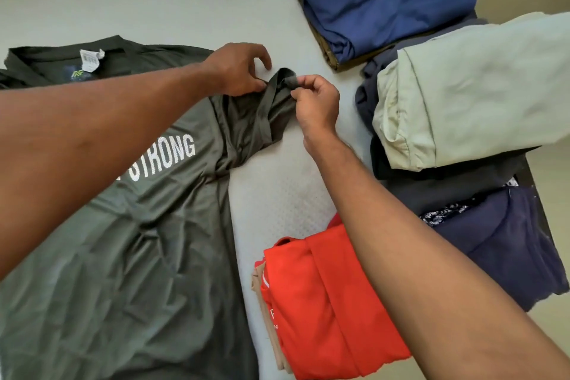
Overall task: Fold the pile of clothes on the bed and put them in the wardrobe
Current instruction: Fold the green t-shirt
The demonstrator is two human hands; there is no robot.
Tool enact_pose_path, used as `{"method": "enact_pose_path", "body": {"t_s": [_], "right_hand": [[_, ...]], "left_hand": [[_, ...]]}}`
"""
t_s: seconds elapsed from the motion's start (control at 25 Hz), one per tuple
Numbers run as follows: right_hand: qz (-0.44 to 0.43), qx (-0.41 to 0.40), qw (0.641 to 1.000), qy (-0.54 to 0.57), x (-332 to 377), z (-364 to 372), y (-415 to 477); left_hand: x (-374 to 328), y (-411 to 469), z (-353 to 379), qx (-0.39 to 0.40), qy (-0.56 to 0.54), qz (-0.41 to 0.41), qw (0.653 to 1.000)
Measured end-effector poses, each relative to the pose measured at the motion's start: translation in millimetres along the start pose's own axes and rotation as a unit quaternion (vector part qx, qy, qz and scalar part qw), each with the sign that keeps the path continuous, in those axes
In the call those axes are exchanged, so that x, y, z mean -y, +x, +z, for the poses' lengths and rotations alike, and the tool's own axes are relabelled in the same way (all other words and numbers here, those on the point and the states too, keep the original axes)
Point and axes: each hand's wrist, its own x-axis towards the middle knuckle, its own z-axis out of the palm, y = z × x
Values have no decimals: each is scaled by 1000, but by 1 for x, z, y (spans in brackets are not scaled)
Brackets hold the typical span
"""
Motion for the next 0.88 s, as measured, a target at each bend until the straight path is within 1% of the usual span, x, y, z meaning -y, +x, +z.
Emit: {"method": "enact_pose_path", "body": {"t_s": [0.04,0.12,0.2,0.28,0.36,0.4,0.44,0.52,0.56,0.6,0.64,0.68,0.72,0.76,0.8,0.84,0.88], "right_hand": [[4,-15,1000,-6,-5,-5,1],[11,-34,999,-10,-18,-14,2],[17,-30,999,-11,-25,-18,-2],[25,1,999,-25,-19,-17,-6],[25,28,994,-98,-8,-11,-13],[18,33,988,-149,-5,-5,-14],[4,36,980,-197,-3,1,-17],[-29,43,963,-265,-4,13,-24],[-43,53,952,-300,-7,18,-29],[-56,68,937,-337,-12,21,-33],[-69,84,923,-369,-17,23,-38],[-82,93,916,-381,-20,21,-43],[-88,93,924,-360,-23,17,-45],[-84,80,945,-306,-23,12,-47],[-65,46,967,-242,-23,6,-46],[-37,7,981,-189,-22,-1,-44],[-9,-26,987,-162,-23,-7,-42]], "left_hand": [[-3,2,3,10,9,4,1000],[-6,5,5,5,42,39,998],[-8,5,2,-51,36,72,995],[-11,7,-9,-126,-36,64,989],[-15,9,-18,-165,-110,27,980],[-15,11,-20,-158,-118,7,980],[-15,12,-19,-127,-101,-6,987],[-16,9,-13,-21,-25,3,999],[-17,7,-8,36,10,13,999],[-18,5,-3,72,37,24,996],[-17,4,1,87,55,33,994],[-17,4,3,80,71,45,993],[-17,6,4,54,78,62,994],[-18,7,6,12,74,80,994],[-20,7,8,-42,62,98,992],[-21,9,10,-95,43,113,988],[-23,11,13,-130,21,120,984]]}}
